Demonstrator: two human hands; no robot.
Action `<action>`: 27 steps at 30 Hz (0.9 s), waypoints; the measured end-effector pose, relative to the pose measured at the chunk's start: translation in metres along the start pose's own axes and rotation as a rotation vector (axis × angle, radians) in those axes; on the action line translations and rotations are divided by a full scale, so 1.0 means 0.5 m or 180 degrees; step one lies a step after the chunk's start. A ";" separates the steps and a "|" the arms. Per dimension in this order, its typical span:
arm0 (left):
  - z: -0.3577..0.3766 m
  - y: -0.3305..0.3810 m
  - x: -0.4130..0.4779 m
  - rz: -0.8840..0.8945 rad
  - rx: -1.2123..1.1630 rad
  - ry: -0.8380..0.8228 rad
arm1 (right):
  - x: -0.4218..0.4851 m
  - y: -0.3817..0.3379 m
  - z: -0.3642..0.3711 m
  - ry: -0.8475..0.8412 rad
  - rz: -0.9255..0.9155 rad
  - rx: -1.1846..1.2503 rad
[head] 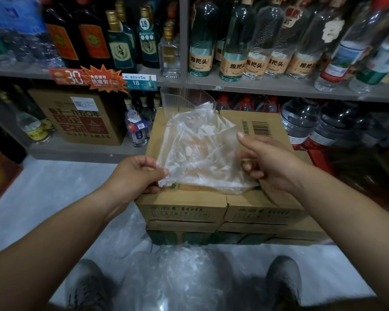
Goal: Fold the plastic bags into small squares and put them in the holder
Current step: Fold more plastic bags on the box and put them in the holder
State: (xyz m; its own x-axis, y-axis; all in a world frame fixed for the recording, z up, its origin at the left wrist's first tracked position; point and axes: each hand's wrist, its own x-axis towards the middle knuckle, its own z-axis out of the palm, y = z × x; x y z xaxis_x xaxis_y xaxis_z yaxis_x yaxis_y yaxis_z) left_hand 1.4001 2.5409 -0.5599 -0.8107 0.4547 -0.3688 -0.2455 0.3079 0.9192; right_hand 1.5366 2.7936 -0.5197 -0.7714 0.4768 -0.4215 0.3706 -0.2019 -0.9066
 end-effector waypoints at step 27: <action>-0.033 0.012 -0.016 -0.0402 -0.1257 -0.0179 | -0.052 0.003 -0.082 -0.0065 -0.0574 0.0797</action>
State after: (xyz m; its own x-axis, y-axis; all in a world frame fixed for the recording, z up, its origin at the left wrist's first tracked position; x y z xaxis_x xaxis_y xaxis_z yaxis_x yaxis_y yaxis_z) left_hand 1.3965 2.5253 -0.5489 -0.7335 0.4822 -0.4790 -0.5350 0.0252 0.8445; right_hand 1.5782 2.8162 -0.5092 -0.8243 0.5073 -0.2514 0.0897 -0.3214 -0.9427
